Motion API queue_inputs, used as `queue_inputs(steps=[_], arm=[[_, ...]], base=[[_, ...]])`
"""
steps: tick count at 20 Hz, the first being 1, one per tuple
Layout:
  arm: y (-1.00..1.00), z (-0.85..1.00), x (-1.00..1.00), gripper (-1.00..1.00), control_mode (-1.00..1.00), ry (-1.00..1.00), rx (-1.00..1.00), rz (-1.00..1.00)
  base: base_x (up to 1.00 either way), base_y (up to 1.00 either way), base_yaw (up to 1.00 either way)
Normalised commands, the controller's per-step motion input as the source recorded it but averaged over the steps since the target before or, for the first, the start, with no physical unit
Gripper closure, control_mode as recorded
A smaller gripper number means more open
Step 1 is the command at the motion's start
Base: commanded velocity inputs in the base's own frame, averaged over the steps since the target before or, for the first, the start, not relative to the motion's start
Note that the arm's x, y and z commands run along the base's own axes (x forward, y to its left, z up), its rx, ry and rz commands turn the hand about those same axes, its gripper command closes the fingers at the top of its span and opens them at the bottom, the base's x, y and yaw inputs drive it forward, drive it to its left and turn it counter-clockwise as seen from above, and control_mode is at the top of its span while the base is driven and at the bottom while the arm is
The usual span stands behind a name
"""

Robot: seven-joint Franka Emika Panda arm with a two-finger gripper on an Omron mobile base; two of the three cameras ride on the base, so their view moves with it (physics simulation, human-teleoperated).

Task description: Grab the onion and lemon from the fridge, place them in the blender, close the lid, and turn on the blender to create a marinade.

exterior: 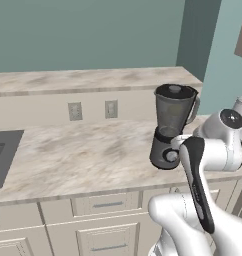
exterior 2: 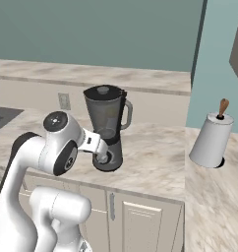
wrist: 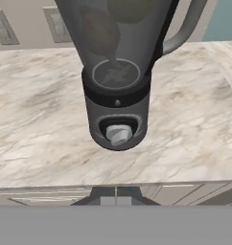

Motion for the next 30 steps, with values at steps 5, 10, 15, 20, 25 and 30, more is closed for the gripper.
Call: queue_inputs(steps=[5, 10, 15, 20, 25, 30], arm=[[0.0, -0.29, 0.1, 1.0, -1.0, -0.05, 0.0, 0.0], [0.0, -0.4, 0.22, 1.0, -1.0, 0.0, 0.0, 0.0], [0.0, -0.28, 0.18, 1.0, -1.0, -0.05, 0.0, 0.0], [-0.02, -0.11, 0.21, 1.0, -1.0, -0.09, 0.0, 0.0], [0.0, -0.12, 0.14, 1.0, -1.0, -0.07, 0.0, 0.0], [-0.06, -0.08, 0.18, 1.0, -1.0, -0.04, 0.0, 0.0]], base=[[0.0, 0.0, 0.0], [0.0, 0.0, 0.0], [0.0, 0.0, 0.0], [0.0, 0.0, 0.0], [0.0, 0.0, 0.0], [0.0, 0.0, 0.0]])
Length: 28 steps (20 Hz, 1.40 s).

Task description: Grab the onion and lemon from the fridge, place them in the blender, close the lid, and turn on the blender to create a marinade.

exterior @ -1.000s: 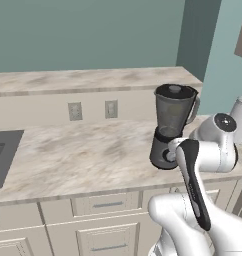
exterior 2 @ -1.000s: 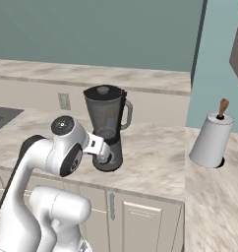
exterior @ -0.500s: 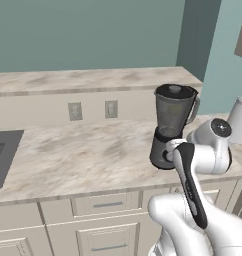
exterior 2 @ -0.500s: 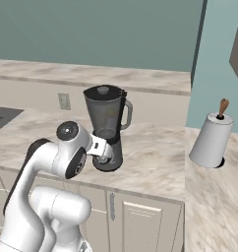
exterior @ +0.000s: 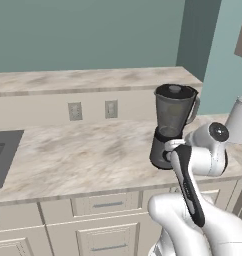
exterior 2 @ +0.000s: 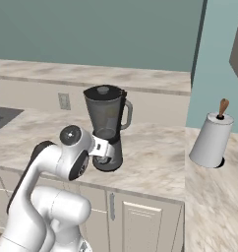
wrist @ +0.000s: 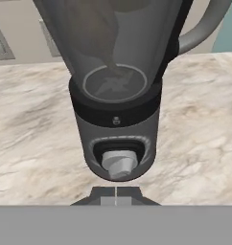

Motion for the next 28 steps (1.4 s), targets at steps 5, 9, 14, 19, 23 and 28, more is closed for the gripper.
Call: queue_inputs(steps=[5, 9, 14, 19, 23, 28], arm=[[-0.12, -0.09, 0.22, 1.0, -1.0, -0.01, 0.0, 0.0], [-0.03, -0.1, 0.16, 1.0, -1.0, -0.05, 0.0, 0.0], [0.08, -0.03, 0.28, 1.0, -1.0, -0.02, 0.0, 0.0], [0.11, -0.05, 0.23, 1.0, -1.0, -0.04, 0.0, 0.0], [0.0, -0.09, 0.06, 1.0, -1.0, -0.05, 0.0, 0.0], [0.0, -0.16, 0.04, 1.0, -1.0, -0.04, 0.0, 0.0]], base=[[0.0, 0.0, 0.0], [0.0, 0.0, 0.0], [0.0, 0.0, 0.0], [0.0, 0.0, 0.0], [0.0, 0.0, 0.0], [0.0, 0.0, 0.0]])
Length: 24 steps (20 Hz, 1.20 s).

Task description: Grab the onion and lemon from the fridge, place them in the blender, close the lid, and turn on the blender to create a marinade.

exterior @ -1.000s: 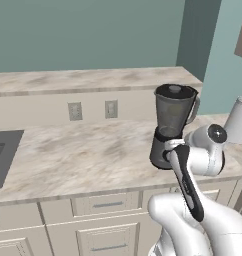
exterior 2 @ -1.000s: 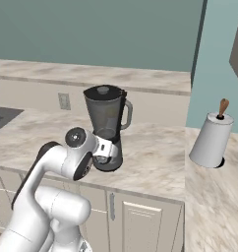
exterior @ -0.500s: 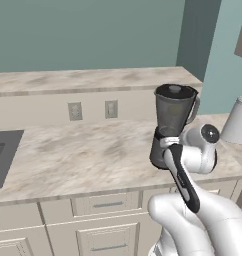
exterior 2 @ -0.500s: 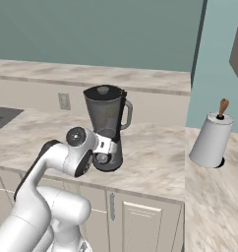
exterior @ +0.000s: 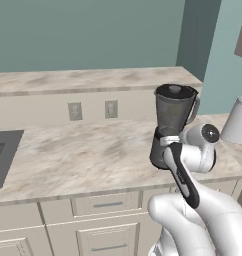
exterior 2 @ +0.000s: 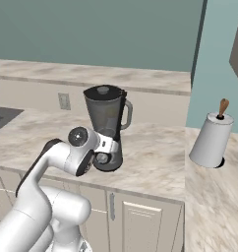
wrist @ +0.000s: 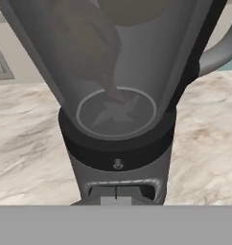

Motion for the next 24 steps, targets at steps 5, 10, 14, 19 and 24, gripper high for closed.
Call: queue_inputs(steps=[5, 10, 14, 19, 24], arm=[[0.0, -0.2, 0.05, 1.0, -1.0, -0.04, 0.0, 0.0], [0.0, -0.27, 0.1, 1.0, -1.0, -0.02, 0.0, 0.0], [0.0, -0.28, 0.12, 1.0, -1.0, -0.01, 0.0, 0.0], [0.03, -0.18, 0.11, 1.0, -1.0, 0.0, -0.01, 0.0], [0.13, -0.04, 0.01, 1.0, -1.0, -0.02, -0.02, 0.0]], base=[[0.0, 0.0, 0.0], [0.0, 0.0, 0.0], [0.0, 0.0, 0.0], [0.0, 0.0, 0.0], [0.0, 0.0, 0.0]])
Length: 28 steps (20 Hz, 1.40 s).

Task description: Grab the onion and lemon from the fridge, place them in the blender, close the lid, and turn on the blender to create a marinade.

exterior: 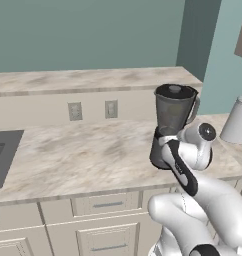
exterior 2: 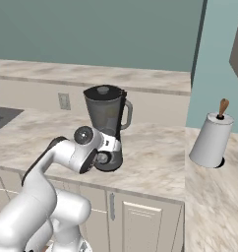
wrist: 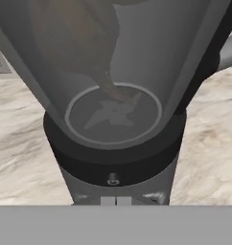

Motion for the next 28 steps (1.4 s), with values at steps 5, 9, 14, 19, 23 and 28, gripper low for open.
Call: queue_inputs(steps=[5, 9, 14, 19, 23, 28], arm=[[0.06, 0.0, 0.0, 1.0, -1.0, -0.04, 0.0, 0.0], [0.0, -0.02, 0.0, 1.0, -1.0, -0.04, 0.0, 0.0], [0.0, -0.29, 0.0, 1.0, -1.0, -0.01, 0.0, 0.0], [0.0, -0.17, 0.0, 1.0, -1.0, 0.0, 0.0, 0.0], [0.0, 0.0, 0.0, 1.0, -1.0, 0.0, 0.0, 0.0], [0.0, -0.02, 0.01, 1.0, -1.0, -0.01, 0.0, 0.0]], base=[[0.0, 0.0, 0.0], [0.0, 0.0, 0.0], [0.0, 0.0, 0.0], [0.0, 0.0, 0.0], [0.0, 0.0, 0.0], [0.0, 0.0, 0.0]])
